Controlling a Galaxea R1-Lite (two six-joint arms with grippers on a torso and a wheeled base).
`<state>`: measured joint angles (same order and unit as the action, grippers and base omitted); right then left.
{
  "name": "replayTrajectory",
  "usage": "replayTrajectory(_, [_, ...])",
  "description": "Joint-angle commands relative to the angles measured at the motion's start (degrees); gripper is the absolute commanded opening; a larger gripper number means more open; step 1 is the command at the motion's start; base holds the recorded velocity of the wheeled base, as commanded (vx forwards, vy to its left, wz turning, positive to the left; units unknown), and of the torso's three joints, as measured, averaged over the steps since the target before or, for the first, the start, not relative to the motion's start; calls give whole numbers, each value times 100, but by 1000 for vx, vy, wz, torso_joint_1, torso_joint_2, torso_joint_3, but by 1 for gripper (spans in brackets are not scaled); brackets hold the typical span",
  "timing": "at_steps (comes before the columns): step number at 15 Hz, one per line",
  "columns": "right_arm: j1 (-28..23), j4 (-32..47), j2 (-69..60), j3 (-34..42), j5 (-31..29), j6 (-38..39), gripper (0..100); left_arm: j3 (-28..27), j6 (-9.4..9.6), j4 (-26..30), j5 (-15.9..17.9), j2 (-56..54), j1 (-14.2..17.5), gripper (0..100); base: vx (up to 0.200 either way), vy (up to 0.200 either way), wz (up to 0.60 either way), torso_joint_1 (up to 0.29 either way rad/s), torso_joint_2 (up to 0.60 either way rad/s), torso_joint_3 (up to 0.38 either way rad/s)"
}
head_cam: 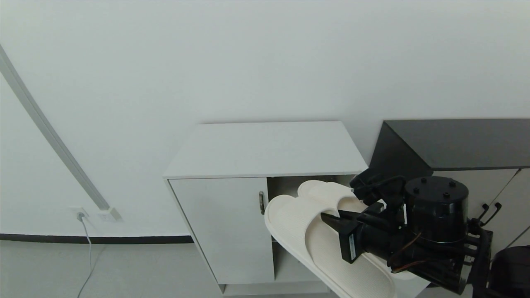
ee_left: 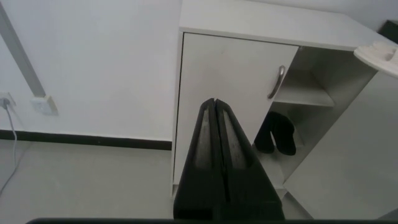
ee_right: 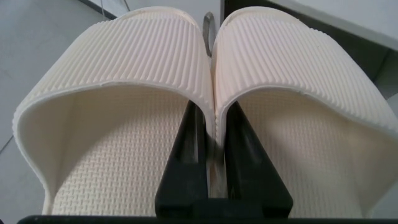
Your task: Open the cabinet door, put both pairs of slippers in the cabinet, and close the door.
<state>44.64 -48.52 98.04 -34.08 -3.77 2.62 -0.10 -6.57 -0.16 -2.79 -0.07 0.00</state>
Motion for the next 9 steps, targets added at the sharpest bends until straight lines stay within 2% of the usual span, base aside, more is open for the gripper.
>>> replayTrajectory(1, [1, 0, 14, -2, -1, 2, 0, 1, -2, -2, -2, 7, 0, 0, 0, 0, 0, -168, 373, 212])
replayTrajectory(4, [9, 0, 14, -2, -1, 2, 0, 1, -2, -2, -2, 7, 0, 0, 0, 0, 0, -167, 390, 222])
replayTrajectory(9, [18, 0, 22, 7, -1, 2, 0, 1, -2, -2, -2, 7, 0, 0, 0, 0, 0, -223, 536, 306])
